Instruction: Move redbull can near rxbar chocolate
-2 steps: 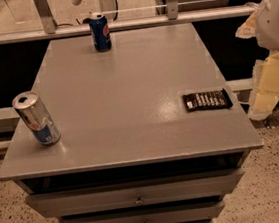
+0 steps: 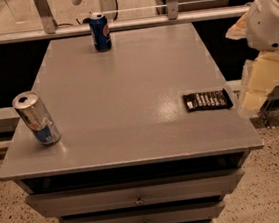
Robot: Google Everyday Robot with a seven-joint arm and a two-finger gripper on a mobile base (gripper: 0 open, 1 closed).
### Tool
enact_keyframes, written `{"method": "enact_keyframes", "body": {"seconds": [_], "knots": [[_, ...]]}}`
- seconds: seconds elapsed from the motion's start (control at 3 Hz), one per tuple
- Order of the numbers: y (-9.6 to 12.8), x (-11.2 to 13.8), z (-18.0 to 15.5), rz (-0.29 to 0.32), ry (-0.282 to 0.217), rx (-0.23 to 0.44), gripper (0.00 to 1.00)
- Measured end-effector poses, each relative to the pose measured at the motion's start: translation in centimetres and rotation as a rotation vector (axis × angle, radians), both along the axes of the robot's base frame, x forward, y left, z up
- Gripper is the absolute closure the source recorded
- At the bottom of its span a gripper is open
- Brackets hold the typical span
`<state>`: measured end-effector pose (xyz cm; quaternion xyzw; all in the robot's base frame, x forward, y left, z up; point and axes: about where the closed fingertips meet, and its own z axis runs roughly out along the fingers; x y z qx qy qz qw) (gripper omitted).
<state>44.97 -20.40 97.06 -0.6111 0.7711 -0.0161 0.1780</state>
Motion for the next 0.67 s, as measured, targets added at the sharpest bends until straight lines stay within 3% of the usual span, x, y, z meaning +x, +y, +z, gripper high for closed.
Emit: {"method": "enact_keyframes", "body": {"seconds": [0.33,0.67], "knots": [[3.4,2.5,-1.8,0.071,-0.001,0.117,0.0],[10.5,5.1,-3.2,0.188,0.008,0.314,0.0]]}}
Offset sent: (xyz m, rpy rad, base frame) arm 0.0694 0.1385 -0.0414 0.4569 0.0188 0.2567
